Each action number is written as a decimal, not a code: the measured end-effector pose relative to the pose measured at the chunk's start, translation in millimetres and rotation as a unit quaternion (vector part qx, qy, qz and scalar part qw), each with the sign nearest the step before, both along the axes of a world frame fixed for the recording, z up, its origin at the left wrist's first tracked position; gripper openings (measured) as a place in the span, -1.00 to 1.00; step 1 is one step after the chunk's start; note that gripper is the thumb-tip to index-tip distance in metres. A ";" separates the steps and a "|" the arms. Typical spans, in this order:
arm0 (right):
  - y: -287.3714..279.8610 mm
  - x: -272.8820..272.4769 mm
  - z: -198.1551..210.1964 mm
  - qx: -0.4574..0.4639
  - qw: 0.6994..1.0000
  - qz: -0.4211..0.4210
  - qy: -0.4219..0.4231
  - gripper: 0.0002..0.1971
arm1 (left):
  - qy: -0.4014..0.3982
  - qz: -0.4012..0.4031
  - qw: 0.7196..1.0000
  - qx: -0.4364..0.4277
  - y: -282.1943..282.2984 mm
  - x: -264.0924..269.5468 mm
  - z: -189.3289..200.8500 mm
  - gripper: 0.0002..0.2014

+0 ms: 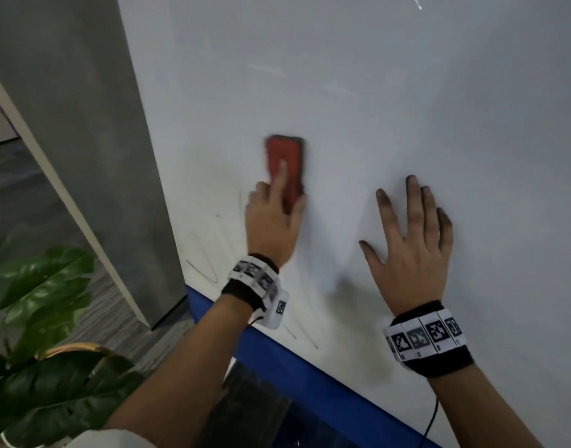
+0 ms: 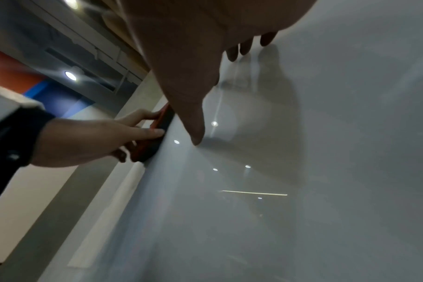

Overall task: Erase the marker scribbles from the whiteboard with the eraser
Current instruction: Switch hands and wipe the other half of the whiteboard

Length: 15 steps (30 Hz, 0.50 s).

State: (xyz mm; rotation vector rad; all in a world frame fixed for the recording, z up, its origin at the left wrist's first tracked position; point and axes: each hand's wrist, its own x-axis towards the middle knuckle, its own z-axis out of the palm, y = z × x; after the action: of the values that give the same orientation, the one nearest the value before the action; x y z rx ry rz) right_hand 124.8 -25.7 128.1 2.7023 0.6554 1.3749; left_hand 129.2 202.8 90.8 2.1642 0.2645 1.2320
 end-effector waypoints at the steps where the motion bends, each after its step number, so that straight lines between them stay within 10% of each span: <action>1: -8.3 -0.2 -0.1 -0.008 1.000 -0.001 -0.004 -0.13 | -0.008 0.004 0.995 -0.099 4.9 2.7 5.0 -0.30; 5: -24.5 -1.9 -7.2 -0.026 1.000 0.010 0.002 -0.13 | -0.043 0.052 0.963 -0.261 -17.8 12.3 12.6 -0.30; 11: -25.5 0.6 -15.6 -0.020 1.000 0.016 0.009 -0.14 | 0.018 -0.078 0.995 0.067 -97.2 -24.5 -37.9 -0.36; 15: -30.1 2.0 -17.7 -0.028 0.999 0.026 0.010 -0.15 | 0.007 -0.038 0.993 0.112 -64.0 -16.6 -22.6 -0.37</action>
State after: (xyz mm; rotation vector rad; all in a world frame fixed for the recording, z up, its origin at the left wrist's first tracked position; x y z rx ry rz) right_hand 126.9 -55.8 110.4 2.6781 0.7594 1.3205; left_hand 112.6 138.8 68.2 2.3504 0.0502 1.2539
